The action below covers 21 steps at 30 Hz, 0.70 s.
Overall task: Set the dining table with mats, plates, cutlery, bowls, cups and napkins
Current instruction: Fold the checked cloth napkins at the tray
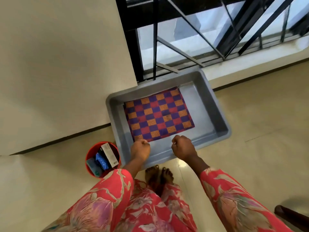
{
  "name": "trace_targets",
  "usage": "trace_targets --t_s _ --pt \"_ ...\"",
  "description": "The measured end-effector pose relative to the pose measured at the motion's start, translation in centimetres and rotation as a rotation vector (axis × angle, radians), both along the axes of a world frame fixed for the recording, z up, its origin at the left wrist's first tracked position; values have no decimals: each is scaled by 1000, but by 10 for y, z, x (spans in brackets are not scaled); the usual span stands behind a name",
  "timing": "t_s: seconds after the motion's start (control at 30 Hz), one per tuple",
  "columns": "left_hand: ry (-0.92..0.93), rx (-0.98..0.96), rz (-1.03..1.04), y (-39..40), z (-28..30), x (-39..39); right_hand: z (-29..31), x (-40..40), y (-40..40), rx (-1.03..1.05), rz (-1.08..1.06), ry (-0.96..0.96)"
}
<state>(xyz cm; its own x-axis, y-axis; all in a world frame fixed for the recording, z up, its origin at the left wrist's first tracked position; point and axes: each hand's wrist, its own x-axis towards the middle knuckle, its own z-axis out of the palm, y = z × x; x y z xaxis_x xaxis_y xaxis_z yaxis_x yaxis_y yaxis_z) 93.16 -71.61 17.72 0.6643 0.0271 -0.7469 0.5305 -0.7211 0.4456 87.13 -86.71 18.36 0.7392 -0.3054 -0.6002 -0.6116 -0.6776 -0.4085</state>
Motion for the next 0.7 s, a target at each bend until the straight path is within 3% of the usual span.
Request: trace_targets --t_s 0.27,0.43,0.57,0.7 --pt "38 81 374 -6 -89 20 -78 40 -8 75 122 49" --pt "-20 165 613 -12 -117 25 -110 47 -2 14 261 27" --pt "26 -9 798 -10 -138 26 -117 45 2 -72 349 -20" --pt "43 -369 976 -21 -114 31 -110 50 3 -115 399 -30"
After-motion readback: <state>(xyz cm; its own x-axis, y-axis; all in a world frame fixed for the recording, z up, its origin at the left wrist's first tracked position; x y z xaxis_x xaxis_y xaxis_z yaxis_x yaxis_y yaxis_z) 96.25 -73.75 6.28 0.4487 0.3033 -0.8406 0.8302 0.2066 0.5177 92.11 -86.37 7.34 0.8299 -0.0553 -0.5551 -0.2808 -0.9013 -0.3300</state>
